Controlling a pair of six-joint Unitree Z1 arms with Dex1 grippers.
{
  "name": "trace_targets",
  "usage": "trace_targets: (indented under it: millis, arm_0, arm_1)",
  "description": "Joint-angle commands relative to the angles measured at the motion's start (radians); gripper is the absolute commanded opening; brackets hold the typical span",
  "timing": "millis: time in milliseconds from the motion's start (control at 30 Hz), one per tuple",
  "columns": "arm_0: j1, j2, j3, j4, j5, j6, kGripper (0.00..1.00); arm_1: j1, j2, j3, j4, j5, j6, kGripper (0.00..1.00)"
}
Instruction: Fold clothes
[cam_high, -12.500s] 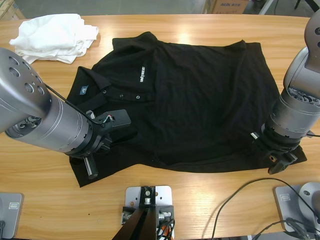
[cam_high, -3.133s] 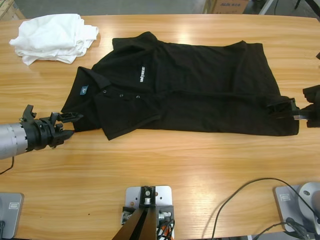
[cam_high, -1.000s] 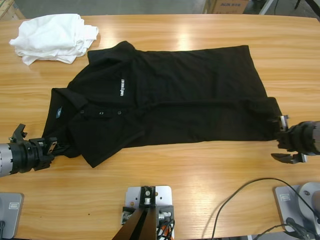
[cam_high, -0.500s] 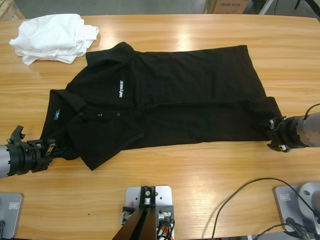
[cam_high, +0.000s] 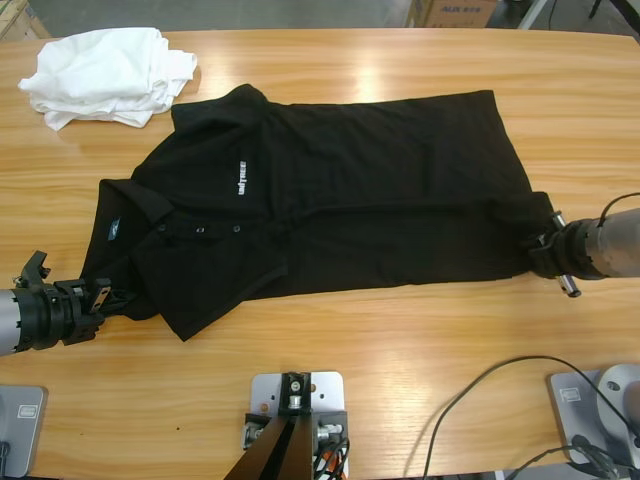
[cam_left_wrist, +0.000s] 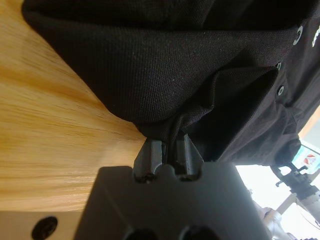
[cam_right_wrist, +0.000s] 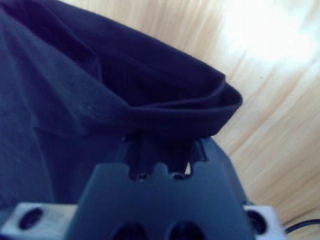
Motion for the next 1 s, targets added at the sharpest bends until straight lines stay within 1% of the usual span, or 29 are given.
trace_targets:
  millis: [33, 100, 167, 300, 333, 433, 500, 600, 733, 767, 800, 833, 900, 933, 967, 1000]
  arm_0:
    - [-0.009, 0.019, 0.041, 0.074, -0.004, 0.008, 0.0]
    - [-0.008, 0.002, 0.029, 0.11, -0.004, 0.008, 0.0]
    - [-0.009, -0.026, 0.005, 0.176, -0.004, 0.009, 0.0]
    - [-0.009, -0.121, -0.081, 0.391, -0.015, 0.01, 0.0]
    - [-0.01, -0.151, -0.111, 0.465, -0.019, 0.013, 0.0]
    - [-0.01, -0.195, -0.159, 0.58, -0.034, 0.022, 0.0]
    - [-0.011, -0.21, -0.176, 0.62, -0.034, 0.024, 0.0]
    - [-0.013, -0.209, -0.185, 0.639, -0.036, 0.03, 0.0]
    - [-0.015, -0.197, -0.187, 0.639, -0.036, 0.035, 0.0]
    - [-0.015, -0.194, -0.187, 0.637, -0.036, 0.034, 0.0]
    - [-0.015, -0.193, -0.187, 0.637, -0.037, 0.032, 0.0]
    - [-0.015, -0.192, -0.186, 0.636, -0.044, 0.026, 0.0]
    - [-0.015, -0.189, -0.186, 0.638, -0.066, 0.014, 0.0]
    - [-0.015, -0.193, -0.188, 0.643, -0.071, 0.009, 0.025]
    - [-0.015, -0.2, -0.189, 0.646, -0.071, 0.006, 0.344]
    - [-0.015, -0.21, -0.195, 0.659, -0.072, -0.001, 0.59]
  arm_1:
    - [-0.019, 0.002, 0.011, -0.005, 0.01, -0.044, 0.0]
    - [-0.018, -0.024, 0.008, 0.031, 0.006, -0.055, 0.0]
    - [-0.002, -0.055, 0.0, 0.106, 0.019, -0.04, 0.0]
    - [0.049, -0.113, -0.03, 0.274, 0.051, 0.015, 0.0]
    - [0.066, -0.127, -0.045, 0.314, 0.064, 0.035, 0.0]
    - [0.118, -0.154, -0.082, 0.414, 0.096, 0.085, 0.0]
    - [0.164, -0.173, -0.104, 0.47, 0.117, 0.124, 0.0]
    - [0.206, -0.182, -0.114, 0.513, 0.142, 0.163, 0.0]
    - [0.223, -0.175, -0.127, 0.535, 0.165, 0.193, 0.0]
    - [0.224, -0.165, -0.133, 0.534, 0.175, 0.202, 0.073]
    - [0.224, -0.154, -0.144, 0.533, 0.182, 0.213, 0.371]
    - [0.225, -0.14, -0.16, 0.534, 0.188, 0.22, 0.562]
    - [0.225, -0.121, -0.2, 0.541, 0.183, 0.217, 0.785]
    - [0.225, -0.119, -0.226, 0.56, 0.166, 0.204, 0.871]
    - [0.225, -0.117, -0.266, 0.602, 0.146, 0.191, 0.929]
    - [0.225, -0.117, -0.312, 0.648, 0.125, 0.179, 0.954]
